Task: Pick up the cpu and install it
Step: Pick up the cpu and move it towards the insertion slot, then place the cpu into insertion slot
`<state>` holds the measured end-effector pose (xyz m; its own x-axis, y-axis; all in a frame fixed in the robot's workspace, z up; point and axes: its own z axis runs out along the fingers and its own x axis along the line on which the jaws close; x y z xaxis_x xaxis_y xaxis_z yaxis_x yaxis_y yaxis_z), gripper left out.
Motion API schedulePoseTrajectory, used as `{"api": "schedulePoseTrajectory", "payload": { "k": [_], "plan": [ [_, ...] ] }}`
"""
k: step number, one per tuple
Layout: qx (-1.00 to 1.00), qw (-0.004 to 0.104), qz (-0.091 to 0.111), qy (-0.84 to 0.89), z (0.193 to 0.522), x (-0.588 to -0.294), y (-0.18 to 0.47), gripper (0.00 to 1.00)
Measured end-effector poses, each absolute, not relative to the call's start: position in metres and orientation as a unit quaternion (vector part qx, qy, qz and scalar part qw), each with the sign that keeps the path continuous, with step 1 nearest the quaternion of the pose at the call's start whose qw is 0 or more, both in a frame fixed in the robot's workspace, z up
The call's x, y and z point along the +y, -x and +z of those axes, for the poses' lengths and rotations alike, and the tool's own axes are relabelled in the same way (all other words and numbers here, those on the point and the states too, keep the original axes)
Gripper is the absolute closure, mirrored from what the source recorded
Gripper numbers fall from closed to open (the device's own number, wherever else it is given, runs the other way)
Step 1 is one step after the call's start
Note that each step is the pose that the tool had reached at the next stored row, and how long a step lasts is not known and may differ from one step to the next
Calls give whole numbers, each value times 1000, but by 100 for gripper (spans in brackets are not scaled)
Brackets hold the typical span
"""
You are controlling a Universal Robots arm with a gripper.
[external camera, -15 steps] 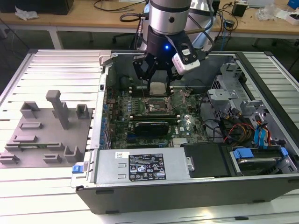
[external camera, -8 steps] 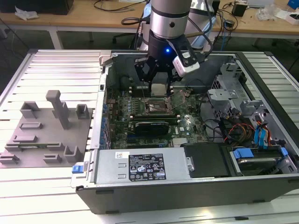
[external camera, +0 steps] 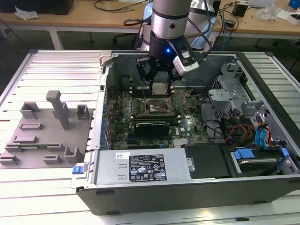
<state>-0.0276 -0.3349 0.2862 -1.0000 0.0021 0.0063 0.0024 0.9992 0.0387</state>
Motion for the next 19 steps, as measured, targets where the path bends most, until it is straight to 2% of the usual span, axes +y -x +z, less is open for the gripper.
{"api": "schedulePoseTrajectory", "payload": {
  "k": [19],
  "plan": [
    [-999, 3, -19, 26, 286, -335, 28, 46]
  ]
}}
